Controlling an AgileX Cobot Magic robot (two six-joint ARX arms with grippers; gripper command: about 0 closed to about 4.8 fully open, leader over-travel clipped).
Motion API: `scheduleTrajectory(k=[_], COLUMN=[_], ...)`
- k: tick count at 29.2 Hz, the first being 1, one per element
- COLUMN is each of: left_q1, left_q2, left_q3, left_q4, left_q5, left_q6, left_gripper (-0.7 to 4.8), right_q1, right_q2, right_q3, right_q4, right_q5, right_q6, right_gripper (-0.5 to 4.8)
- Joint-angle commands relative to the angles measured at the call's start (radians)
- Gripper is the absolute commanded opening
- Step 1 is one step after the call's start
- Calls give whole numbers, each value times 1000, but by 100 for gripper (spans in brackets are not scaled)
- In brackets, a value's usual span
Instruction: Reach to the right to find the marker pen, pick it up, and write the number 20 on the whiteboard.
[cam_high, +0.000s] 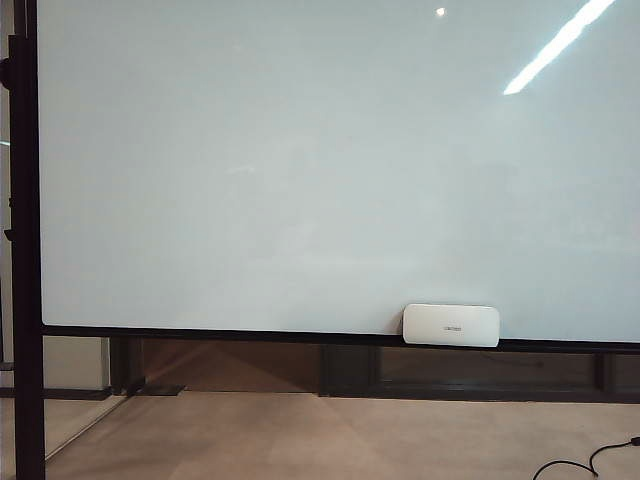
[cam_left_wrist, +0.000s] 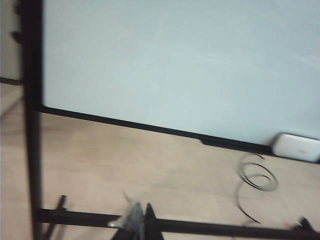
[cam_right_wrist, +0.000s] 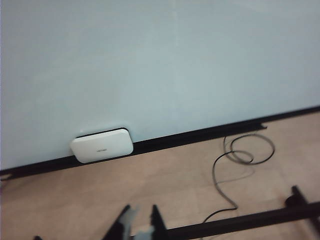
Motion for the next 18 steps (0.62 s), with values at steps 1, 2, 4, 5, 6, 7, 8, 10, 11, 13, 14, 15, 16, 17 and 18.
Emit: scheduleTrajectory(k=[1, 2, 4, 5, 6, 7, 8, 10, 11, 13, 14, 15, 16, 17, 18], left_q1=[2, 2, 1, -4, -12, -35, -53, -117, -164, -225, -247, -276, -290, -304, -305], left_q2=[1, 1, 1, 1, 1, 1, 1, 1, 2, 9, 15, 28, 37, 57, 66], left_q3=[2, 2, 3, 3, 3, 3, 3, 3, 3, 3, 3, 3, 3, 3, 3], left_q4=[2, 5, 18, 32, 47, 93, 130, 190, 182, 158, 156, 157, 159, 167, 171], left_q5=[154, 198, 296, 341, 348, 348, 348, 326, 294, 295, 295, 295, 294, 281, 287], left_q6=[-2, -2, -14, -31, -43, -64, -70, -69, -63, -62, -61, -53, -43, -40, -41], left_gripper=[-4, -4, -4, -4, -4, -4, -4, -5, -5, -5, -5, -5, -5, -5, -5], right_q1=[2, 1, 2, 2, 2, 2, 2, 1, 1, 1, 0, 0, -1, -2, -2], right_q2=[1, 1, 1, 1, 1, 1, 1, 1, 1, 1, 5, 19, 32, 57, 75], right_q3=[0, 0, 2, 3, 3, 4, 6, 34, 64, 125, 152, 193, 215, 235, 241], right_q4=[5, 5, 6, 17, 33, 60, 65, 64, 64, 61, 60, 64, 82, 142, 194], right_q5=[-8, -23, -56, -103, -148, -208, -209, -201, -191, -171, -163, -152, -141, -111, -106], right_q6=[41, 40, 40, 42, 46, 77, 93, 104, 101, 62, 50, 57, 83, 127, 147], right_gripper=[44, 43, 27, 8, 7, -6, -6, -6, -6, -6, -6, -6, -6, -5, -6])
